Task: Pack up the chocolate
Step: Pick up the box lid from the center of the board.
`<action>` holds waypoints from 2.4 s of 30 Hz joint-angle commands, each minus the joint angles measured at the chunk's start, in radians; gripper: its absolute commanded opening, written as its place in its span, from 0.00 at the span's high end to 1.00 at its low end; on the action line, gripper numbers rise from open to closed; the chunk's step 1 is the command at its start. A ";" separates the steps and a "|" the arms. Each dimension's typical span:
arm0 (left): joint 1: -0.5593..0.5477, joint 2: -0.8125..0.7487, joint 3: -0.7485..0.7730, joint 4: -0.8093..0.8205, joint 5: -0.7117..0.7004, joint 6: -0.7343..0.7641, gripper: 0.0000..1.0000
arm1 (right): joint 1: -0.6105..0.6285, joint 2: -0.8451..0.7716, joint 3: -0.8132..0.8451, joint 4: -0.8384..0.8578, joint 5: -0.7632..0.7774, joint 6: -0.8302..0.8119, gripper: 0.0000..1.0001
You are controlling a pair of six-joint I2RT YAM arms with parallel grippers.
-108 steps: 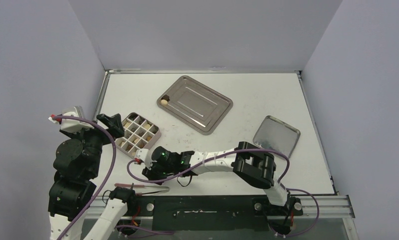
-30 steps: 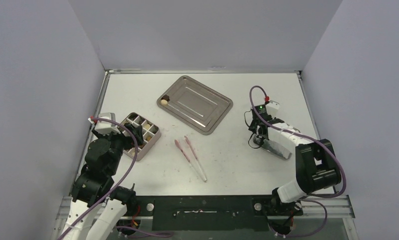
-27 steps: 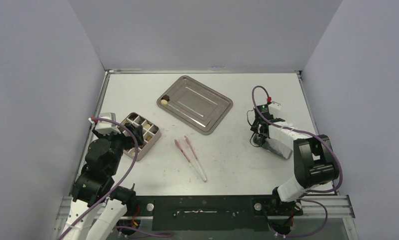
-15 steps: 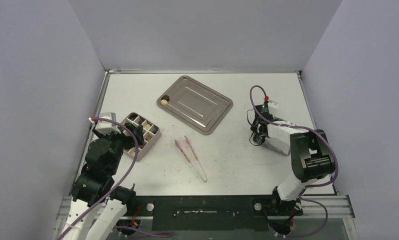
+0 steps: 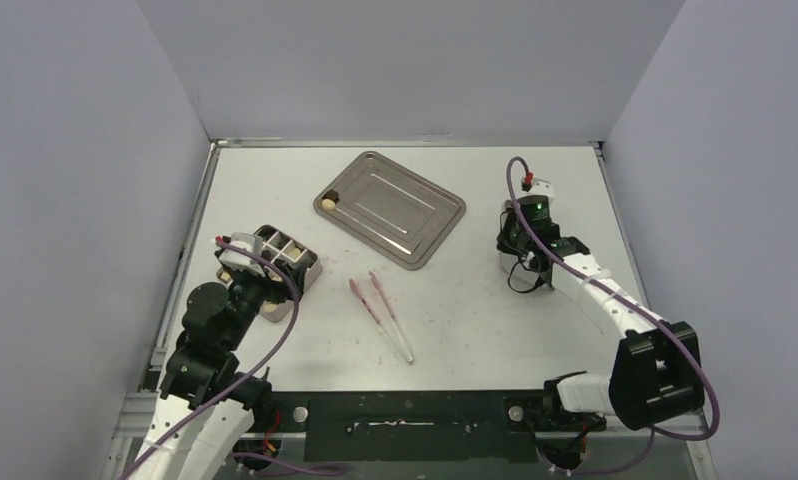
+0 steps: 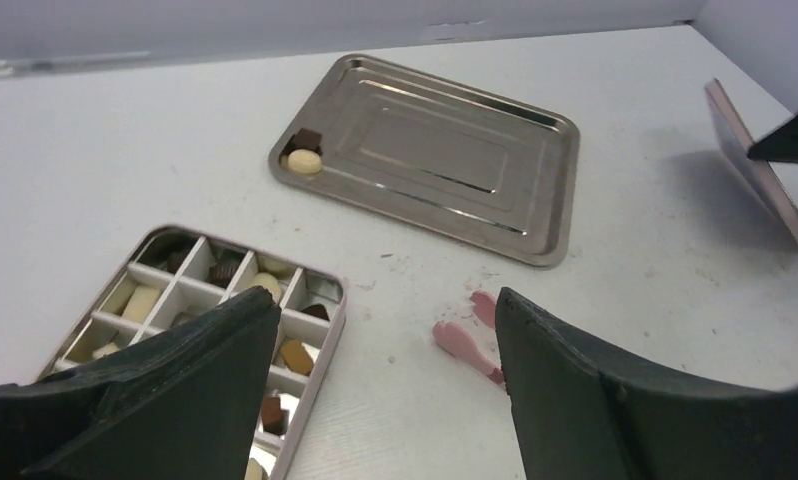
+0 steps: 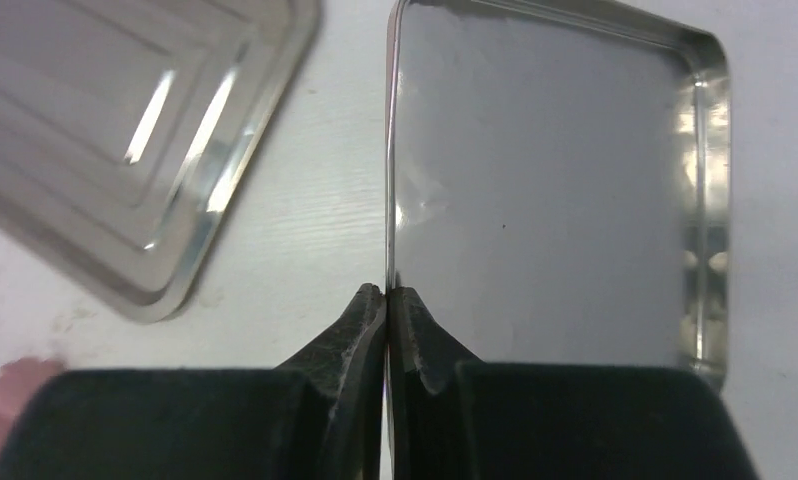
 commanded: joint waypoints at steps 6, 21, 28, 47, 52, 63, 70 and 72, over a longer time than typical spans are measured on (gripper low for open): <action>0.000 0.079 0.026 0.313 0.456 0.289 0.24 | 0.111 -0.173 0.171 -0.086 -0.242 -0.064 1.00; -0.002 0.233 0.198 0.279 0.771 0.700 0.08 | 0.246 -0.263 0.170 -0.029 -0.694 -0.085 1.00; -0.005 0.274 0.186 0.183 0.952 0.964 0.16 | 0.446 -0.226 0.196 -0.022 -0.692 -0.104 1.00; -0.141 0.248 0.193 -0.178 0.810 1.220 0.32 | 0.753 -0.009 0.413 -0.081 -0.574 -0.194 1.00; -0.184 0.255 0.208 -0.252 0.796 1.250 0.45 | 0.776 0.025 0.457 -0.085 -0.557 -0.211 1.00; -0.198 0.237 0.206 -0.134 0.781 1.018 0.89 | 0.773 0.035 0.505 -0.068 -0.532 -0.260 0.94; -0.198 0.253 0.196 -0.021 0.821 0.758 1.00 | 0.713 -0.013 0.485 0.073 -0.451 -0.197 0.75; -0.197 0.246 0.186 0.016 0.788 0.688 1.00 | 0.663 -0.047 0.459 0.142 -0.413 -0.141 0.67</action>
